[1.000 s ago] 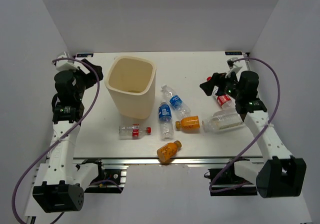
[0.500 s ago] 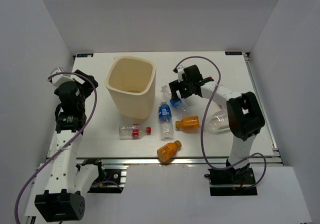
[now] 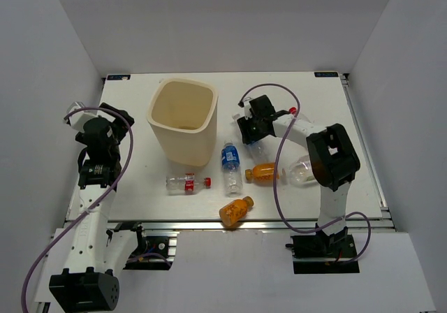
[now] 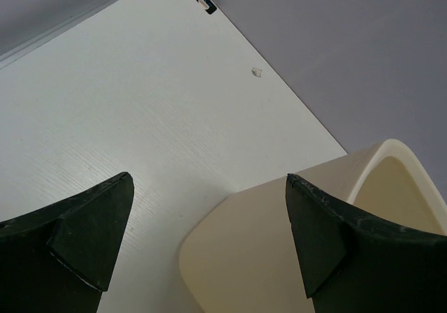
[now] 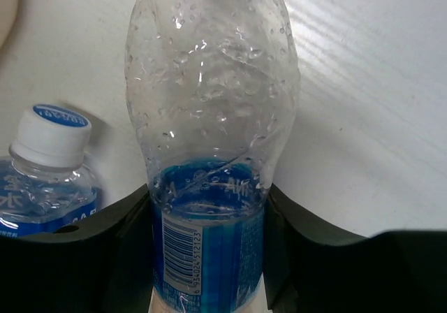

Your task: Put the plastic bottles in the bin

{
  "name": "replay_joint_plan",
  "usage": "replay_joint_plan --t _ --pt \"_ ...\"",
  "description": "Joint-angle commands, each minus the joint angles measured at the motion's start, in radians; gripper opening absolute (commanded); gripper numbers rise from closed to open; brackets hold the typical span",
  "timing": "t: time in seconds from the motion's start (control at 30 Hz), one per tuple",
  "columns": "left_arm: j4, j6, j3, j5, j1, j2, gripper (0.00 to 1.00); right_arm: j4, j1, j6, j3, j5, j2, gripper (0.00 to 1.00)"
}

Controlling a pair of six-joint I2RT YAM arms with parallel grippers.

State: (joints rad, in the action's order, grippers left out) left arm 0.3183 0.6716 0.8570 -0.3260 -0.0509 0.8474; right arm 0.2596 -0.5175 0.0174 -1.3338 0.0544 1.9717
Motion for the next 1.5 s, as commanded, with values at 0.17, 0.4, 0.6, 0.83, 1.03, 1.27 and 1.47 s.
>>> replay_joint_plan --t 0.17,0.4,0.6,0.83,1.03,1.27,1.47 --pt "0.08 0.123 -0.006 -0.048 0.0 -0.004 0.98 -0.068 0.008 0.038 -0.203 -0.039 -0.195 0.26" --pt "0.128 0.184 -0.036 -0.024 0.0 -0.008 0.98 -0.242 0.005 0.023 -0.32 0.115 -0.333 0.25" --pt "0.137 0.227 -0.096 0.041 0.0 -0.022 0.98 -0.482 -0.071 -0.063 -0.412 0.385 -0.343 0.28" --pt "0.203 0.241 -0.148 0.128 0.0 -0.016 0.98 -0.585 -0.18 -0.138 -0.533 0.486 -0.197 0.29" --pt "0.343 0.22 -0.173 0.174 0.0 -0.004 0.98 -0.628 -0.263 -0.103 -0.51 0.457 -0.11 0.34" --pt "0.331 0.319 -0.379 0.441 -0.001 -0.059 0.98 -0.628 -0.273 -0.102 -0.412 0.421 -0.111 0.79" --pt "0.376 0.375 -0.414 0.493 0.0 -0.145 0.98 -0.566 -0.273 -0.024 -0.348 0.391 -0.186 0.89"
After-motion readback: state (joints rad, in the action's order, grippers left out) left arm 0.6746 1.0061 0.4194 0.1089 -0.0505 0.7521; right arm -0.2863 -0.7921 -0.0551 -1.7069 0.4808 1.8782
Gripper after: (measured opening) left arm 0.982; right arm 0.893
